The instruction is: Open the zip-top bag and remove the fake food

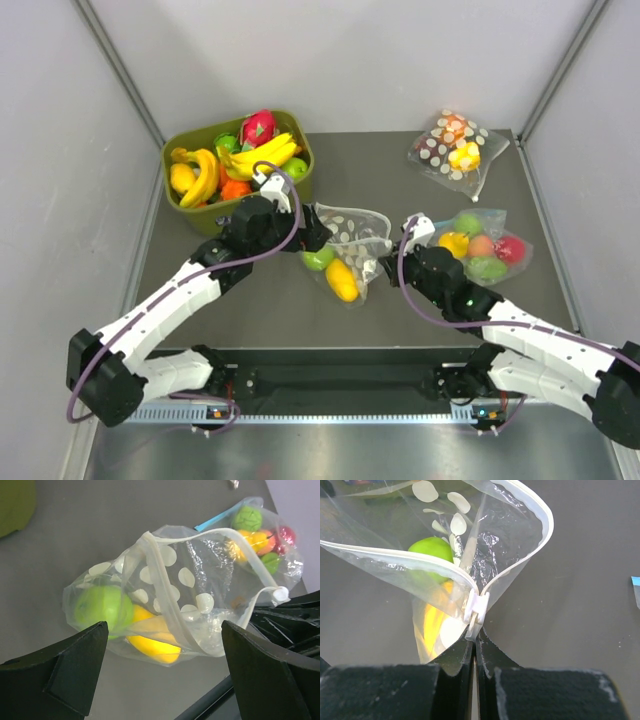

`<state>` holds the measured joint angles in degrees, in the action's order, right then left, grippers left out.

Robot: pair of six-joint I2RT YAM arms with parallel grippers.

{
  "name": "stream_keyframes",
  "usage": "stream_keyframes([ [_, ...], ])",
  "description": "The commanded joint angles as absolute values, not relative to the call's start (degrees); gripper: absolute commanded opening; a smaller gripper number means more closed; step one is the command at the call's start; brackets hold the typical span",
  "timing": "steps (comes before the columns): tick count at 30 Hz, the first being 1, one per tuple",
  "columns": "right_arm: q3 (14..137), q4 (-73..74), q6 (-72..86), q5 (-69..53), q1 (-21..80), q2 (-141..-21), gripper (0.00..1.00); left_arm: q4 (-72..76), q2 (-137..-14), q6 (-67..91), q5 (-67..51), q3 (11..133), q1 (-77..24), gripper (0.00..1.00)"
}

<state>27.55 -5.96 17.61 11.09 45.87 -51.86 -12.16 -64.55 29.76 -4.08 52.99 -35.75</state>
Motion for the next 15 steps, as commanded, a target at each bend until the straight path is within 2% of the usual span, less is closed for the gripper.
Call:
stream_keyframes([
  [1, 29.7, -7.6, 17.1, 11.3, 46.9, -51.7, 0.00, -9.7, -66.4, 29.8, -5.3, 52.4, -35.9, 0.99],
  [2, 29.7, -7.7, 17.1, 11.2, 47.0, -51.5, 0.00, -9.7, -66.9, 29.8, -5.1, 52.3, -36.0, 0.98],
  [4, 29.7, -7.4, 17.0, 11.1, 47.1, -51.2, 0.00, -9.6, -67.7, 29.6, -4.6, 51.9, -35.9, 0.74],
  [6, 29.9, -6.2, 16.8, 11.1, 47.1, -50.5, 0.02, -9.7, -68.1, 29.5, -3.5, 51.7, -35.9, 0.35],
  [7, 30.3, -5.5, 16.6, 11.0, 47.2, -50.2, 0.06, -9.6, -68.2, 29.3, -3.0, 51.4, -35.9, 0.28],
  [8, 30.8, -4.3, 16.3, 10.9, 47.1, -49.6, 0.11, -9.8, -68.5, 29.0, -2.8, 51.3, -35.9, 0.23],
  [9, 31.6, -2.6, 15.3, 10.6, 47.2, -49.2, 0.21, -10.2, -68.8, 28.8, -2.7, 51.4, -35.9, 0.20],
  [10, 33.6, 2.1, 14.8, 10.7, 47.2, -48.9, 0.28, -10.5, -68.9, 28.4, -2.0, 51.5, -35.9, 0.13],
  [11, 34.2, 3.8, 14.1, 10.6, 47.2, -47.6, 0.41, -10.9, -69.0, 28.2, -1.9, 51.5, -36.0, 0.10],
  [13, 36.2, 8.6, 11.8, 10.4, 47.2, -45.8, 0.49, -11.2, -69.0, 27.3, -1.9, 51.6, -35.9, 0.00],
  [15, 37.8, 11.2, 9.9, 10.6, 47.3, -42.8, 0.58, -11.9, -68.7, 26.5, -2.5, 51.8, -35.9, 0.00],
])
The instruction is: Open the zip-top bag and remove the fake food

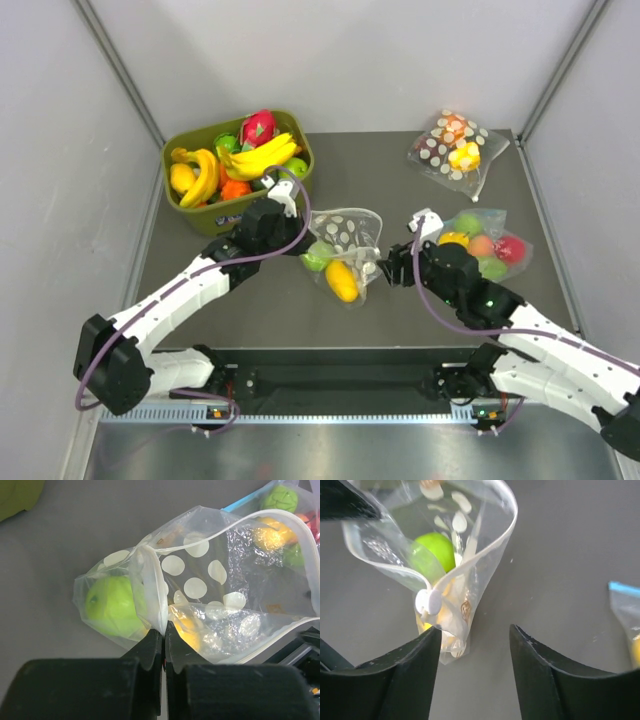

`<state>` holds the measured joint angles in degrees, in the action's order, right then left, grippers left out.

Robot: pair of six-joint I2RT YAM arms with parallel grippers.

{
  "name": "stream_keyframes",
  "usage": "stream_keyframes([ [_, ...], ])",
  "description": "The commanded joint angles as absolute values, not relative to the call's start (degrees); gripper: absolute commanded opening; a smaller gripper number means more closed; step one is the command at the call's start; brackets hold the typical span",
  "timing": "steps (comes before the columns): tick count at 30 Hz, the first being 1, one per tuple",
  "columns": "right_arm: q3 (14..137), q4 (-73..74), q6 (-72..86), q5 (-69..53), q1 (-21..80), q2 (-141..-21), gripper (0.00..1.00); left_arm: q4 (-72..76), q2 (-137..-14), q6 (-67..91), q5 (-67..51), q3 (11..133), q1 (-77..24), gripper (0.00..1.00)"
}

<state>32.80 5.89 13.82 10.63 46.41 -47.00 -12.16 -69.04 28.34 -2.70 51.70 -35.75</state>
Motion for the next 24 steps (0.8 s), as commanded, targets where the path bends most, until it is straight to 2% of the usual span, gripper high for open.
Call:
stream_keyframes([
  [1, 39.6, 12.3, 9.4, 10.8, 47.2, -41.9, 0.60, -12.4, -68.7, 25.6, -2.8, 52.3, -35.9, 0.00],
  [3, 41.6, 13.9, 8.1, 11.0, 47.1, -40.4, 0.66, -13.4, -68.4, 24.7, -3.2, 52.9, -35.9, 0.00],
  [8, 47.9, 12.1, 4.9, 10.8, 45.8, -46.9, 0.69, -15.2, -66.7, 23.4, -3.9, 52.8, -35.9, 0.00],
  [16, 50.4, 3.5, 3.3, 1.9, 39.2, -62.0, 0.68, -17.1, -65.6, 22.2, -4.2, 52.6, -35.9, 0.00],
  [22, 50.9, 0.4, 2.9, -3.4, 35.3, -67.0, 0.67, -18.2, -64.3, 21.0, -5.3, 52.0, -35.9, 0.00],
  [24, 51.6, 0.4, 2.9, -6.7, 34.5, -68.1, 0.61, -17.9, -64.0, 20.5, -5.8, 51.7, -35.9, 0.00],
])
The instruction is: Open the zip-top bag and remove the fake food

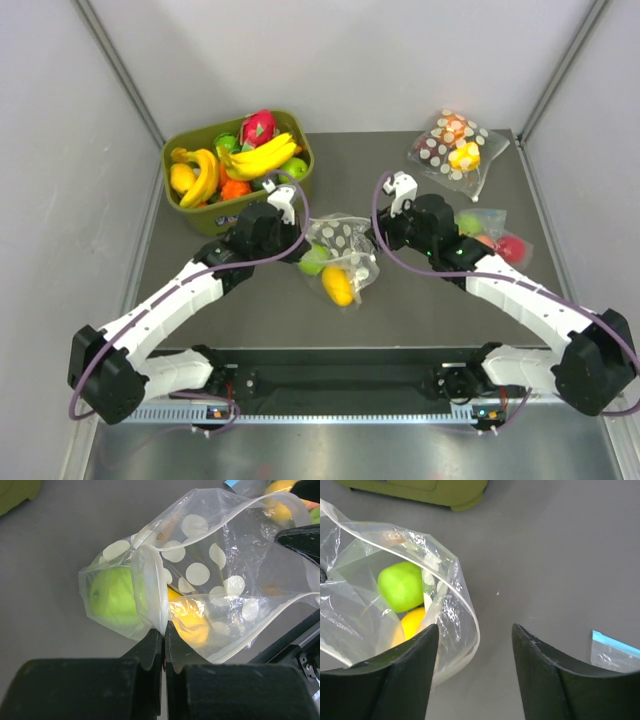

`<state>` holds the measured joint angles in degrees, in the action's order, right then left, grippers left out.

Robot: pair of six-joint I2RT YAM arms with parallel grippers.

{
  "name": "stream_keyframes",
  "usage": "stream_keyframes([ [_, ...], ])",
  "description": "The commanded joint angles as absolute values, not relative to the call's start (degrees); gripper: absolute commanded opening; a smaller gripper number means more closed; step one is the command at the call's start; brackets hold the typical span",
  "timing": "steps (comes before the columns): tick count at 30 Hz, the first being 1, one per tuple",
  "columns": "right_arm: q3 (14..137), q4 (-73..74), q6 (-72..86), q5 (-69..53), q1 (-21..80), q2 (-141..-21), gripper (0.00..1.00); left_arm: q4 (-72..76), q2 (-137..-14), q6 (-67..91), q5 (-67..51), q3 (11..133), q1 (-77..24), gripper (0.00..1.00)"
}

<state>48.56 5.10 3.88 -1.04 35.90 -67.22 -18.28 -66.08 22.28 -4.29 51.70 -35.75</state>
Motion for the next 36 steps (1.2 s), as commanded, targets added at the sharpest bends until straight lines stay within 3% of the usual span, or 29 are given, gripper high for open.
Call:
stream_keyframes([
  [1, 51.7, 0.4, 3.0, -8.1, 33.8, -69.2, 0.59, -17.8, -63.9, 19.9, -6.1, 51.6, -35.9, 0.00],
  [7, 55.3, -0.4, 3.7, -17.2, 32.3, -75.2, 0.46, -17.7, -64.6, 18.6, -6.9, 51.2, -35.9, 0.00],
  [10, 57.4, 2.2, 3.6, -20.2, 31.7, -77.3, 0.28, -17.4, -64.9, 18.0, -7.1, 51.0, -35.9, 0.00],
  [11, 57.8, 2.8, 3.7, -20.4, 31.6, -77.6, 0.14, -17.0, -65.0, 17.8, -7.2, 51.0, -35.9, 0.00],
  [13, 58.4, 4.0, 3.8, -19.1, 31.2, -77.0, 0.02, -16.4, -65.2, 17.4, -7.5, 51.1, -36.0, 0.00],
  [23, 59.4, 8.5, 2.4, -1.0, 28.4, -64.9, 0.00, -14.4, -66.7, 11.0, -8.7, 57.0, -35.9, 0.00],
  [31, 56.2, 8.1, 3.8, -4.0, 28.8, -64.2, 0.00, -16.3, -69.2, 10.8, -4.2, 54.6, -35.9, 0.00],
  [32, 55.0, 7.3, 4.8, -4.8, 29.1, -64.6, 0.00, -16.3, -69.6, 10.9, -3.6, 53.5, -35.9, 0.02],
  [33, 52.9, 6.2, 5.4, -5.3, 29.3, -64.9, 0.00, -16.3, -70.0, 10.9, -2.6, 53.2, -35.9, 0.19],
  [36, 49.2, 3.8, 8.0, -6.2, 31.4, -66.2, 0.00, -16.8, -70.2, 10.5, -2.8, 53.0, -36.0, 0.55],
])
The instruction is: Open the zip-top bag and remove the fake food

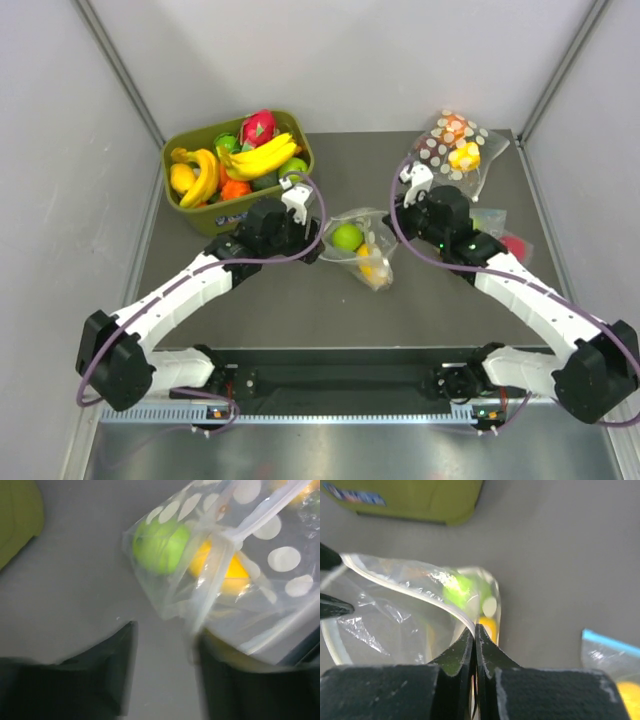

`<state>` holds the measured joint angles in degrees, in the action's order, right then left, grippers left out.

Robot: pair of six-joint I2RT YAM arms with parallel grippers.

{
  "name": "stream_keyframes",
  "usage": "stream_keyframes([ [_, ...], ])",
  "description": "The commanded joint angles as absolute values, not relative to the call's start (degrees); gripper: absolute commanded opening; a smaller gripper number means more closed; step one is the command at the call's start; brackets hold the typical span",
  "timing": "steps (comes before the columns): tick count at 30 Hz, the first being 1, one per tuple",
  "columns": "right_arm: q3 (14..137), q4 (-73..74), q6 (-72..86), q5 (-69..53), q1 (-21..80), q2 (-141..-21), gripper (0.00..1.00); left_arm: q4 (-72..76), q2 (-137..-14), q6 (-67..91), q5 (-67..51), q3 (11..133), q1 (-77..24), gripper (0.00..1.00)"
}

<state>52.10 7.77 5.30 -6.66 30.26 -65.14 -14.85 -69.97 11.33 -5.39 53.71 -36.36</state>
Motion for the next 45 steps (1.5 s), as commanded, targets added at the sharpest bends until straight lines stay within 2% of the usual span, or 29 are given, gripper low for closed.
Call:
stream_keyframes([
  [1, 48.5, 2.3, 8.6, -6.2, 32.4, -66.7, 0.00, -16.6, -69.9, 10.5, -2.7, 53.3, -36.4, 0.76],
  [2, 47.9, 1.7, 9.8, -6.3, 33.0, -66.9, 0.00, -15.8, -68.5, 10.0, -2.6, 54.0, -36.8, 0.82],
  [4, 46.8, 0.4, 10.9, -6.4, 33.8, -67.4, 0.00, -13.6, -66.2, 7.9, -1.0, 54.6, -39.4, 0.87],
  [8, 46.6, 0.4, 12.0, -6.2, 34.6, -67.6, 0.00, -5.1, -58.6, 4.0, 0.9, 54.8, -43.2, 0.88],
  [11, 47.1, 0.6, 12.0, -5.6, 34.8, -66.9, 0.00, 1.2, -58.0, 2.9, -6.4, 54.5, -43.9, 0.83],
  [15, 48.4, 2.2, 12.1, -5.2, 34.8, -65.4, 0.00, 3.8, -63.7, 3.9, -17.1, 55.6, -43.9, 0.74],
  [17, 48.7, 2.6, 12.2, -5.2, 34.9, -64.7, 0.00, 6.5, -67.8, 4.4, -19.3, 55.5, -43.9, 0.65],
  [20, 48.9, 3.2, 12.7, -5.3, 35.1, -63.4, 0.00, 6.8, -73.6, 4.3, -20.2, 56.5, -43.9, 0.46],
  [24, 48.9, 4.0, 13.0, -4.7, 35.2, -61.0, 0.00, 6.8, -78.7, 3.6, -21.7, 57.1, -43.9, 0.42],
  [31, 49.5, 5.6, 13.1, -7.4, 35.4, -59.5, 0.00, 7.9, -87.1, 2.6, -13.6, 57.8, -43.9, 0.46],
  [34, 49.4, 5.8, 13.0, -8.6, 35.5, -58.6, 0.00, 8.7, -90.5, 2.1, -7.3, 58.4, -44.0, 0.52],
  [35, 49.5, 5.9, 13.0, -9.4, 35.6, -58.4, 0.00, 9.2, -91.2, 1.9, -5.8, 58.3, -44.0, 0.59],
  [39, 49.4, 6.1, 12.9, -11.0, 35.5, -57.9, 0.00, 11.1, -94.8, 1.0, -2.7, 58.7, -44.6, 0.69],
  [45, 48.0, 5.4, 13.3, -10.7, 35.7, -58.4, 0.02, 18.1, -97.4, 0.5, 1.3, 57.0, -45.9, 0.74],
])
